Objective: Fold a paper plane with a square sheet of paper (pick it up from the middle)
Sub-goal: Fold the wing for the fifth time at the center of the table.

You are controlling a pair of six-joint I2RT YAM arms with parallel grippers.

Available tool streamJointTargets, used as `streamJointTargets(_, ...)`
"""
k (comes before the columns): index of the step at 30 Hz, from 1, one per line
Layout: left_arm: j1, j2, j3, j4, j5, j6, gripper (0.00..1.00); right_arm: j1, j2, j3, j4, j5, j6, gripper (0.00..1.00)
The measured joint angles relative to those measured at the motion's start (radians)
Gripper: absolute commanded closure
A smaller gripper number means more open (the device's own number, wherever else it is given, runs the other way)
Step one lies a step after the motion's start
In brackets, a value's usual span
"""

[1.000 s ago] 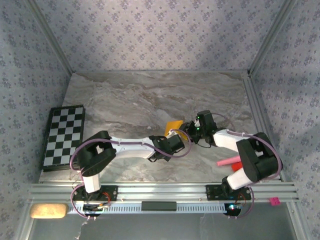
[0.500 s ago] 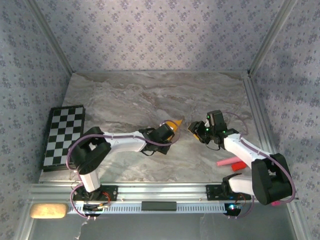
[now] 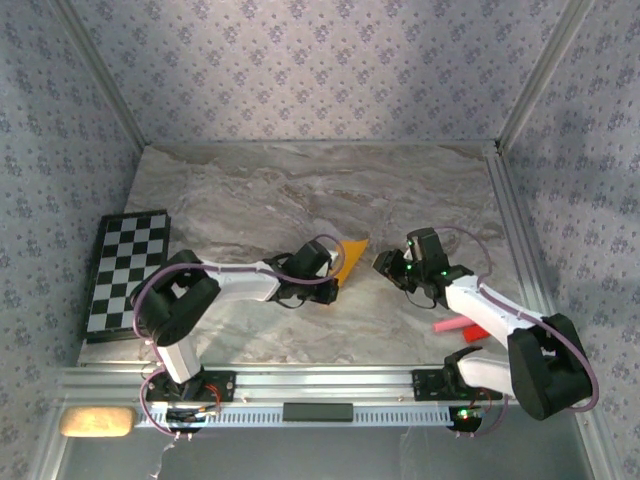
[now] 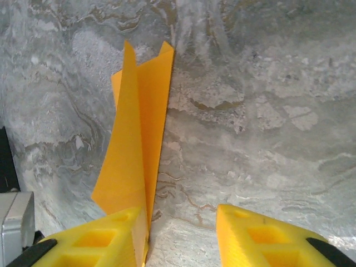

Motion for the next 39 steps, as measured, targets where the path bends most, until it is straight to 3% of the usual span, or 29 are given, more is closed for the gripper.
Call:
streamJointTargets(11, 0.077, 0.063, -0.003, 0.15, 0.248, -0.097, 1.0, 0.019, 0.085, -0.006, 0.114, -0.116, -0.041, 0.65)
streamJointTargets(18, 0.081, 0.092, -0.011, 0.215, 0.312, -0.139, 1.0, 0.042, 0.11, -0.008, 0.164, -0.155, -0.048, 0.69)
streamJointTargets(27, 0.085, 0.143, -0.015, 0.314, 0.383, -0.188, 1.0, 0.043, 0.158, -0.014, 0.213, -0.186, -0.063, 0.83)
streamJointTargets(39, 0.097, 0.212, -0.044, 0.502, 0.463, -0.311, 1.0, 0.009, 0.246, -0.021, 0.307, -0.247, -0.066, 0.86)
